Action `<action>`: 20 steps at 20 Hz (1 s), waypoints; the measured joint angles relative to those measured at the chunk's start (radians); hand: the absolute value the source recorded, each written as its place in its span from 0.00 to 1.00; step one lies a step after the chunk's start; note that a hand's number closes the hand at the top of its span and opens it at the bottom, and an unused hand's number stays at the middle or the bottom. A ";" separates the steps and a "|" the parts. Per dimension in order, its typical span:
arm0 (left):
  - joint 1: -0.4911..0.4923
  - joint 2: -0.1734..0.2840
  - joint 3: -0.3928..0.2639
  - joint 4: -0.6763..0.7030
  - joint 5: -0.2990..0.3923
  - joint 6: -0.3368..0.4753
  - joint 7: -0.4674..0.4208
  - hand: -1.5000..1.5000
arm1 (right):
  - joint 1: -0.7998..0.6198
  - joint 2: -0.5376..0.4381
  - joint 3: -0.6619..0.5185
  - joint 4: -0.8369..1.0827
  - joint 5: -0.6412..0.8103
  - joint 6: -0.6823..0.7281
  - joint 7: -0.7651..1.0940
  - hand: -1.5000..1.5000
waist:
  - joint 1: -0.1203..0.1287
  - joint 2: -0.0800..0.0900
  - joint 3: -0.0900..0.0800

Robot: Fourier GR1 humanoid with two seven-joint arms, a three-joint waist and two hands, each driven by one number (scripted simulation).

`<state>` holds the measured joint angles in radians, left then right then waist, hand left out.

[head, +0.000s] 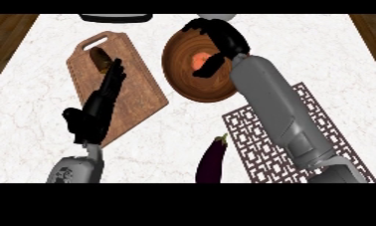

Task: Pick the squash from the placemat and place it in the bowl

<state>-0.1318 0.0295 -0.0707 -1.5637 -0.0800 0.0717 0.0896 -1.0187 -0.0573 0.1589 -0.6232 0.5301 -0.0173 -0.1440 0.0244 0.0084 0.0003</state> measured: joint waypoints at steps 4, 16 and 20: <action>-0.009 0.009 0.014 0.012 0.014 -0.014 -0.001 0.50 | -0.013 0.002 -0.076 0.021 -0.070 0.008 -0.105 0.00 | -0.003 -0.001 0.000; -0.008 0.008 0.024 0.020 0.006 -0.006 -0.003 0.50 | 0.008 -0.063 -0.265 -0.085 -0.277 0.120 -0.090 0.00 | -0.021 -0.008 0.000; -0.023 0.014 0.037 0.034 0.014 -0.014 -0.005 0.50 | 0.040 -0.103 -0.309 -0.113 -0.349 0.215 -0.070 0.00 | -0.023 -0.009 0.000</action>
<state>-0.1549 0.0439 -0.0333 -1.5298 -0.0657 0.0572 0.0844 -0.9791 -0.1607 -0.1500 -0.7360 0.1814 0.1978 -0.2138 0.0011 -0.0004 0.0000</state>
